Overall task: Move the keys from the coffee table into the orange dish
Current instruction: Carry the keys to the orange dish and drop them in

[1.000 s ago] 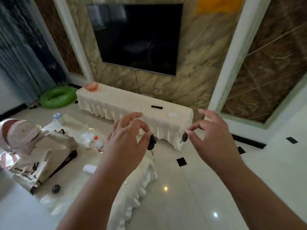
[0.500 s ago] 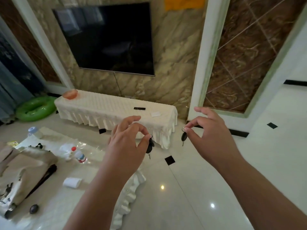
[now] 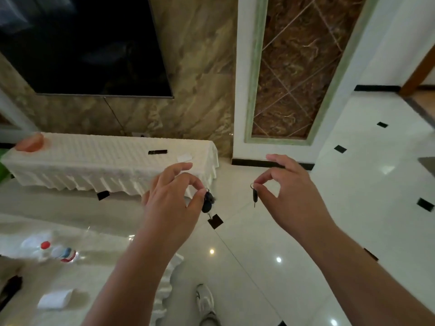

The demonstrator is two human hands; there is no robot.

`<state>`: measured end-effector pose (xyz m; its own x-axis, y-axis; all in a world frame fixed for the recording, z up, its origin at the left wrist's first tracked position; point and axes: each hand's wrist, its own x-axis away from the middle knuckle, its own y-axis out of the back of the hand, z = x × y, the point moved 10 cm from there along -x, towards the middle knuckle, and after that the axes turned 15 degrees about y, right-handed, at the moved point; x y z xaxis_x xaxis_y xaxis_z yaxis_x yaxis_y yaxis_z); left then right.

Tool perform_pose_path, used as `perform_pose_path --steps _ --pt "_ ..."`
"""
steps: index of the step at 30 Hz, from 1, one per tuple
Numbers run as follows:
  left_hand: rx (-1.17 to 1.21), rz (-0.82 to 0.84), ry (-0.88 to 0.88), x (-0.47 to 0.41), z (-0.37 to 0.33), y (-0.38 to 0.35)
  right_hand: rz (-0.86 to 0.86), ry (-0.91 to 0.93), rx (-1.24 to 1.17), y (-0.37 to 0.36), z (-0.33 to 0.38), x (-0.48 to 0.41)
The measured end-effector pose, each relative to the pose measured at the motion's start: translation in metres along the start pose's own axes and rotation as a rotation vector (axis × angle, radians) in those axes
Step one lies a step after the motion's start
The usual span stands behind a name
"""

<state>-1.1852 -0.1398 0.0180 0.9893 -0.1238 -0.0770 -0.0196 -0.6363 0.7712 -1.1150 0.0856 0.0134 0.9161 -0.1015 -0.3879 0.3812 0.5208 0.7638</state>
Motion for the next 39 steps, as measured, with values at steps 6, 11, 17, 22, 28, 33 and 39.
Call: perform_pose_path --steps 6,11,17,22,28,33,39 --pt "0.009 0.053 -0.042 -0.078 0.003 -0.011 -0.013 -0.030 0.035 -0.020 -0.013 -0.064" --pt "0.014 0.081 -0.052 -0.147 0.014 -0.009 -0.025 -0.025 0.077 -0.043 -0.010 -0.130" --pt "0.004 0.070 -0.036 -0.210 0.043 -0.001 -0.024 -0.002 0.073 -0.084 -0.003 -0.184" --pt "0.021 0.048 0.006 -0.243 0.072 0.007 0.026 0.040 0.047 -0.116 0.002 -0.235" --pt "-0.011 -0.031 0.135 -0.287 0.101 0.017 0.096 0.134 -0.011 -0.165 0.002 -0.306" --pt "-0.052 -0.148 0.270 -0.324 0.115 0.037 0.230 0.257 -0.098 -0.214 0.007 -0.377" --pt "-0.066 -0.321 0.409 -0.367 0.111 0.060 0.346 0.424 -0.165 -0.259 0.026 -0.462"
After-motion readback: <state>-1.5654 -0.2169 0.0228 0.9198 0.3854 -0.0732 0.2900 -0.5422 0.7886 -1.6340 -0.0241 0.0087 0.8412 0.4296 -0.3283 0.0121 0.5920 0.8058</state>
